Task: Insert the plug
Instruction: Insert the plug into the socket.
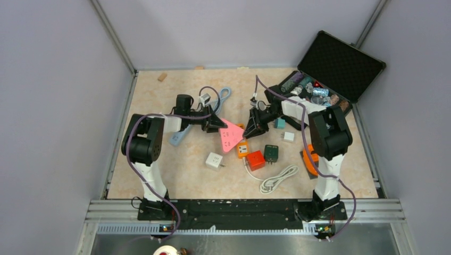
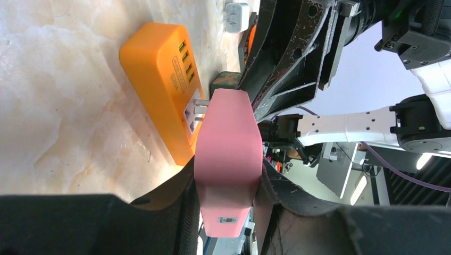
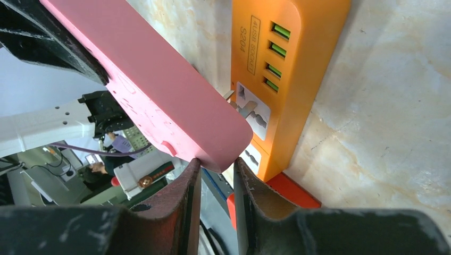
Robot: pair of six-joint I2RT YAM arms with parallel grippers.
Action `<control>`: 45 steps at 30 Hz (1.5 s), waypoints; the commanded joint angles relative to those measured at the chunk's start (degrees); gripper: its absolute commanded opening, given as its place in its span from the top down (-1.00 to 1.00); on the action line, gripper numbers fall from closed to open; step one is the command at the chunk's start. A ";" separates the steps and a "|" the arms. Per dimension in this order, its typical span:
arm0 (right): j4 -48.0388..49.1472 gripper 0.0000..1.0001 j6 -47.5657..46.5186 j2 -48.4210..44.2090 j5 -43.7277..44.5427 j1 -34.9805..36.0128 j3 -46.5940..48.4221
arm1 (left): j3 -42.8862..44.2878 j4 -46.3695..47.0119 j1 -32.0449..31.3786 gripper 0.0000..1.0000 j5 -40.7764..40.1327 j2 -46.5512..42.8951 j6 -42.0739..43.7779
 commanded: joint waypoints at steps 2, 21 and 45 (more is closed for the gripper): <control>0.65 0.97 -1.11 0.80 9.42 1.61 -0.38 | 0.96 -10.49 -1.81 0.67 -0.20 -2.66 2.72; 3.88 -0.14 5.11 -5.16 2.32 -0.28 2.51 | -6.45 37.77 -1.57 1.00 7.64 2.29 -32.24; 11.56 0.81 10.95 -3.44 -3.09 0.48 -2.47 | 8.72 -29.82 -0.34 1.00 1.84 2.57 18.05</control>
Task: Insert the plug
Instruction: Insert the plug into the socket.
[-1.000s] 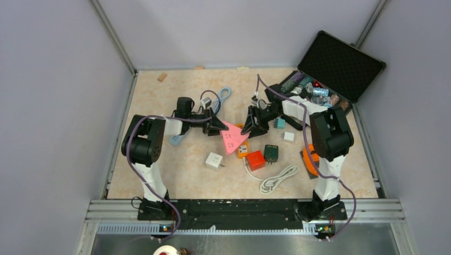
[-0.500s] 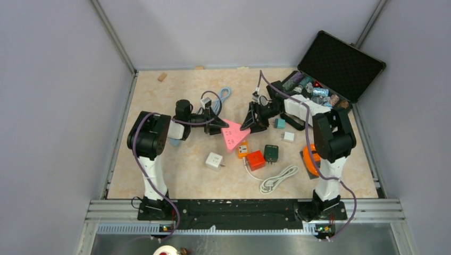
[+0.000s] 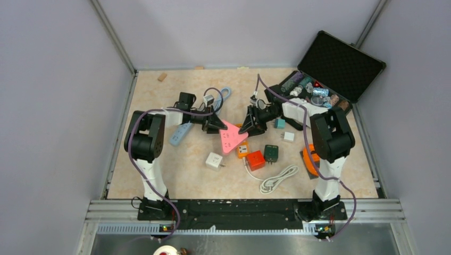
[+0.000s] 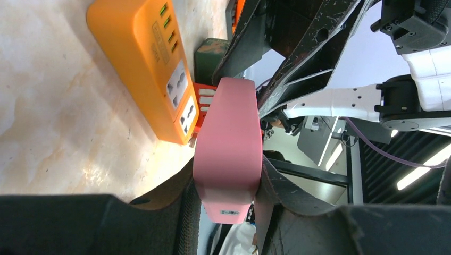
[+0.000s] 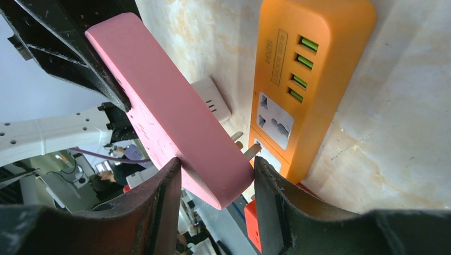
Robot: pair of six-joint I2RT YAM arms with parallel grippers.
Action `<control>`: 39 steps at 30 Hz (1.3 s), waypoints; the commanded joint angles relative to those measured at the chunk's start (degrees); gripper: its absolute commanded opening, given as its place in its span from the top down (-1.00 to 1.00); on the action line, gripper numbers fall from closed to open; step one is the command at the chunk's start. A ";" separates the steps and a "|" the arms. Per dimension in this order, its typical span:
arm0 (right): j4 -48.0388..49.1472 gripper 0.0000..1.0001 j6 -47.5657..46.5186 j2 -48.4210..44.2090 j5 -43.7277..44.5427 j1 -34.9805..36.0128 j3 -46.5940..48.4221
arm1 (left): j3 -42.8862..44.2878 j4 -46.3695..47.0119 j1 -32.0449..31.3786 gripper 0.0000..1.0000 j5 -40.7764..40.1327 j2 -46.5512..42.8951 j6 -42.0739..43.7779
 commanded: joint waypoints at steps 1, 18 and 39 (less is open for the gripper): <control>5.90 0.82 5.02 -0.36 -2.27 0.74 -0.76 | 0.35 -9.57 -0.27 1.00 -4.10 0.13 7.52; 6.81 0.83 6.33 1.77 -0.54 1.60 1.68 | 2.90 -7.55 -0.27 1.00 -5.57 3.49 4.70; 11.88 0.82 9.61 -0.47 0.25 0.78 2.29 | 0.12 2.82 -1.73 1.00 -8.49 2.90 -5.29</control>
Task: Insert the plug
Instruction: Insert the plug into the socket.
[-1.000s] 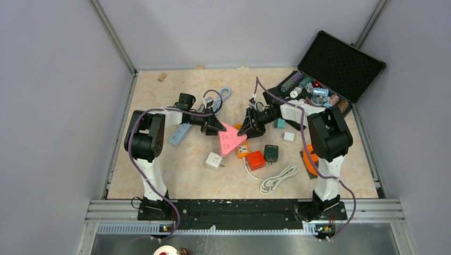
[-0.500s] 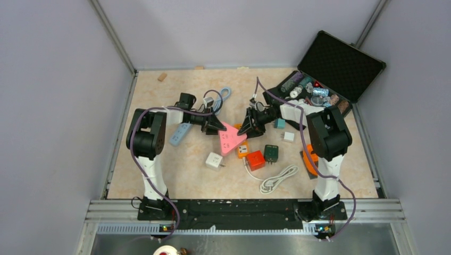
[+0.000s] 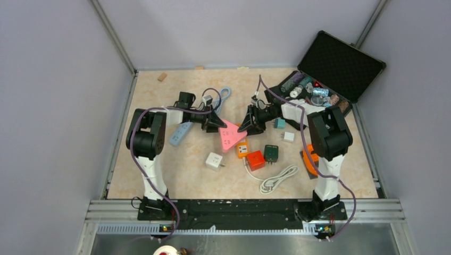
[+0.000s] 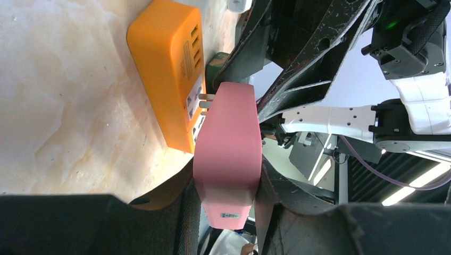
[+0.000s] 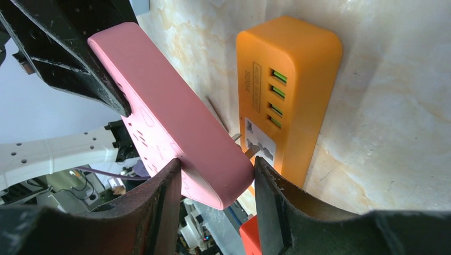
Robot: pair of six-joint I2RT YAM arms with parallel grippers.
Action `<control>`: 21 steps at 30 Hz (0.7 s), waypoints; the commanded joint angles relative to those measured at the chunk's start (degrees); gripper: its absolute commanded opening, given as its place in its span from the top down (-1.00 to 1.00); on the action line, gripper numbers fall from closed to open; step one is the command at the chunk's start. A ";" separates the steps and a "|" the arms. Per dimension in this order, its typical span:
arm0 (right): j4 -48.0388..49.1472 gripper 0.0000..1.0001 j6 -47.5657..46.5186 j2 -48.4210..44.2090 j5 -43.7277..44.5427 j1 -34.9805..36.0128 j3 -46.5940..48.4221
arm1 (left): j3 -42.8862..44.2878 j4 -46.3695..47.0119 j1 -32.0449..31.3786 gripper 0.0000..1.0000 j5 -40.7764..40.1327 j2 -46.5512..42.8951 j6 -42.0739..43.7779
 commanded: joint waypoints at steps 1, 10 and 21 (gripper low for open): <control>4.74 0.82 3.43 -2.65 -0.19 0.17 4.06 | -2.70 6.07 -2.74 1.00 -6.76 0.24 -4.43; 5.46 0.82 3.84 -2.17 -1.02 0.01 2.81 | -6.32 11.84 -3.65 1.00 -9.03 -0.46 -6.99; 4.07 0.81 1.47 -1.73 -0.02 0.45 1.35 | -6.21 5.47 -3.57 1.00 -11.83 -1.15 -1.65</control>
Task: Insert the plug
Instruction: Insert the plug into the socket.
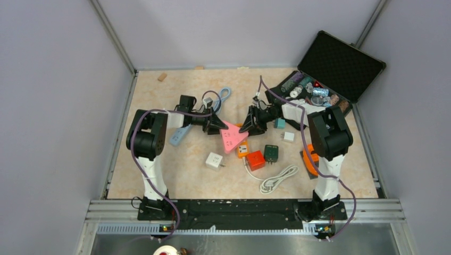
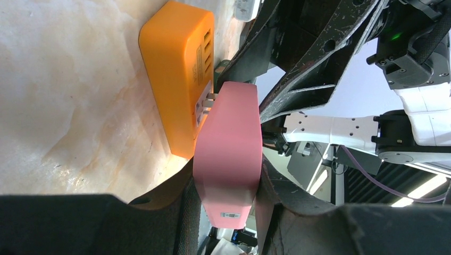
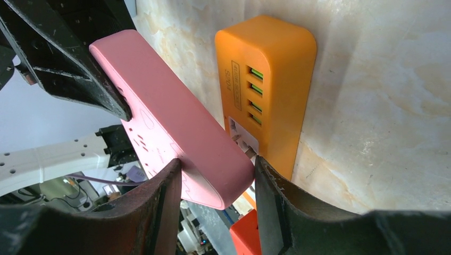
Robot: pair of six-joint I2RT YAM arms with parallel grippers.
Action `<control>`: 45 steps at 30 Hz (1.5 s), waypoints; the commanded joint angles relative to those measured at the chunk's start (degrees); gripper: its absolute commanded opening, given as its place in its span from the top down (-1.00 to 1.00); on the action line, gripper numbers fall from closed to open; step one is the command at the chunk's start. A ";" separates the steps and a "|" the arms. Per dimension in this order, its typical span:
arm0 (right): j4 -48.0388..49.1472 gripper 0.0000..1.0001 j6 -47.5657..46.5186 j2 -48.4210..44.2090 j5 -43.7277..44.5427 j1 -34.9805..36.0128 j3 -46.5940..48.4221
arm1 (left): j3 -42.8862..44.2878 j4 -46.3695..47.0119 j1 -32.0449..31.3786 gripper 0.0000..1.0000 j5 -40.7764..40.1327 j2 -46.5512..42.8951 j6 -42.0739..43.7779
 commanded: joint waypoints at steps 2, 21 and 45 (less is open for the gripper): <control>2.54 0.82 0.16 -1.41 -1.10 1.37 2.24 | -1.20 -6.25 -2.73 1.00 -9.64 -0.42 6.40; -12.76 0.78 -12.15 2.08 11.14 5.24 9.96 | 6.72 -20.90 -0.45 1.00 -14.97 4.79 16.28; -9.51 0.77 -3.87 2.47 2.28 5.71 12.93 | 11.82 -25.11 0.61 1.00 -8.63 6.42 12.87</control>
